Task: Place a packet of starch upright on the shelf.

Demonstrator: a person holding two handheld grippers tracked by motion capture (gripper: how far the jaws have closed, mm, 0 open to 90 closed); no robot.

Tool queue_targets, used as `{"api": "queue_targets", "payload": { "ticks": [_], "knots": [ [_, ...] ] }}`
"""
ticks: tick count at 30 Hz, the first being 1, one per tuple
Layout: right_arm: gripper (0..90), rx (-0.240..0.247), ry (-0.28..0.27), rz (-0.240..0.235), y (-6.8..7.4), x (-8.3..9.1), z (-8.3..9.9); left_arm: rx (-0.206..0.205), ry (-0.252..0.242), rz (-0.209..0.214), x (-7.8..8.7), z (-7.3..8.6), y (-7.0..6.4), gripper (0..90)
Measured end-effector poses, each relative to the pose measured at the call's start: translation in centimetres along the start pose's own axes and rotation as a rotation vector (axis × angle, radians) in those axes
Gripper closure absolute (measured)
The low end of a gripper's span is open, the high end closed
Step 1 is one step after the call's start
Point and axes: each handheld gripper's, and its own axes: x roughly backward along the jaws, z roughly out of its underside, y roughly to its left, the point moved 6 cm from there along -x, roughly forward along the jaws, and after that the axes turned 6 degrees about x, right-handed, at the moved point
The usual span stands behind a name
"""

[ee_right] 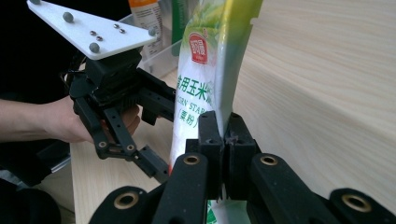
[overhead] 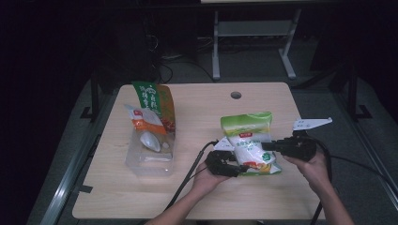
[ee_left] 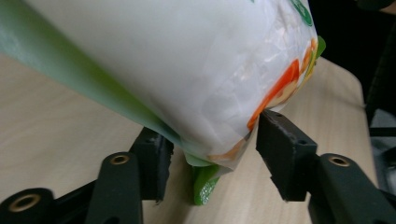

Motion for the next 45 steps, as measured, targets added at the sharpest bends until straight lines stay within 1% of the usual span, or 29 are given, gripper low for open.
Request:
{"api": "queue_targets", "payload": {
  "ticks": [3, 5, 6, 7, 8, 9, 10, 11, 13, 14, 16, 17, 18, 19, 20, 21, 23, 25, 26, 27, 28, 32, 33, 36, 37, 39, 41, 43, 45],
  "knots": [
    [86.8, 0.024, 0.014, 0.002, 0.4, -0.4, -0.2, -0.007, 0.001, -0.013, 0.1, 0.2, 0.0, 49.7],
    [86.2, 0.047, 0.037, 0.002, 0.6, -0.5, 0.0, -0.007, -0.003, -0.018, 0.0, 0.4, -0.2, 50.4],
    [85.4, 0.06, 0.053, 0.005, 0.8, -0.6, 0.1, -0.012, -0.002, -0.022, -0.1, 0.4, -0.2, 50.8],
    [84.4, 0.075, 0.083, 0.005, 1.0, -0.7, 0.3, -0.032, 0.013, -0.034, -0.2, 0.6, -0.3, 51.2],
    [84.4, 0.075, 0.083, 0.005, 1.0, -0.7, 0.3, -0.032, 0.013, -0.034, -0.2, 0.6, -0.3, 51.3],
    [81.2, 0.088, 0.126, 0.017, 1.1, -0.9, 0.6, -0.043, 0.012, -0.043, -0.4, 0.7, -0.5, 51.5],
    [81.2, 0.088, 0.126, 0.017, 1.1, -0.9, 0.6, -0.043, 0.012, -0.043, -0.4, 0.7, -0.5, 51.9],
    [77.4, 0.084, 0.146, 0.009, 1.1, -1.0, 0.7, -0.052, 0.013, -0.046, -0.4, 0.7, -0.6, 51.9],
    [75.1, 0.088, 0.214, 0.023, 1.1, -1.4, 1.3, -0.081, 0.02, -0.057, -0.4, 0.6, -0.6, 52.5],
    [75.1, 0.088, 0.214, 0.023, 1.1, -1.4, 1.3, -0.081, 0.02, -0.057, -0.4, 0.6, -0.6, 52.5],
    [74.0, 0.083, 0.236, 0.03, 1.0, -1.7, 1.7, -0.083, 0.024, -0.059, -0.4, 0.7, -0.5, 52.6],
    [75.2, 0.079, 0.264, 0.03, 0.9, -2.1, 2.1, -0.084, 0.023, -0.058, -0.4, 0.6, -0.5, 52.6],
    [75.2, 0.079, 0.264, 0.03, 0.9, -2.1, 2.1, -0.088, 0.023, -0.061, -0.4, 0.6, -0.5, 52.6],
    [82.5, 0.072, 0.266, 0.057, 0.7, -2.1, 2.2, -0.083, 0.024, -0.06, -0.4, 0.7, -0.5, 52.7],
    [82.5, 0.072, 0.266, 0.057, 0.7, -2.1, 2.2, -0.083, 0.024, -0.06, -0.4, 0.7, -0.5, 52.7],
    [86.1, 0.075, 0.274, 0.076, 0.7, -2.1, 2.2, -0.084, 0.023, -0.063, -0.4, 0.7, -0.5, 52.7],
    [86.9, 0.077, 0.275, 0.085, 0.6, -2.1, 2.2, -0.087, 0.023, -0.066, -0.3, 0.7, -0.4, 52.6],
    [87.3, 0.044, 0.238, 0.081, 0.5, -1.7, 1.9, -0.07, 0.014, -0.063, 0.0, 0.7, -0.4, 52.0],
    [87.3, 0.044, 0.238, 0.081, 0.5, -1.7, 1.9, -0.07, 0.014, -0.063, 0.0, 0.7, -0.4, 51.8],
    [87.5, 0.024, 0.212, 0.066, 0.4, -1.5, 1.7, -0.081, 0.01, -0.068, 0.4, 0.9, -0.3, 51.9],
    [87.5, 0.024, 0.212, 0.066, 0.4, -1.5, 1.7, -0.081, 0.01, -0.068, 0.4, 0.9, -0.3, 51.8],
    [87.6, 0.04, 0.188, 0.069, 0.7, -1.5, 1.3, -0.085, -0.003, -0.078, 0.9, 0.8, -0.2, 48.7],
    [87.7, 0.045, 0.18, 0.067, 0.8, -1.6, 1.1, -0.093, -0.004, -0.08, 1.1, 0.8, -0.2, 48.7],
    [87.7, 0.067, 0.174, 0.081, 1.1, -1.5, 0.6, -0.088, -0.015, -0.083, 1.6, 0.8, -0.3, 46.6],
    [87.7, 0.075, 0.161, 0.084, 1.3, -1.5, 0.3, -0.087, -0.016, -0.093, 1.9, 1.0, -0.2, 45.6],
    [87.8, 0.075, 0.157, 0.091, 1.3, -1.5, 0.1, -0.089, -0.018, -0.095, 2.1, 1.0, -0.2, 45.1],
    [87.8, 0.094, 0.146, 0.108, 1.4, -1.4, -0.2, -0.086, -0.022, -0.101, 2.3, 1.2, -0.1, 44.0],
    [87.8, 0.097, 0.146, 0.112, 1.4, -1.4, -0.3, -0.08, -0.022, -0.101, 2.6, 1.3, -0.1, 43.7],
    [87.8, 0.105, 0.141, 0.117, 1.5, -1.5, -0.6, -0.089, -0.019, -0.105, 3.0, 1.5, -0.2, 43.3]
  ]
}}
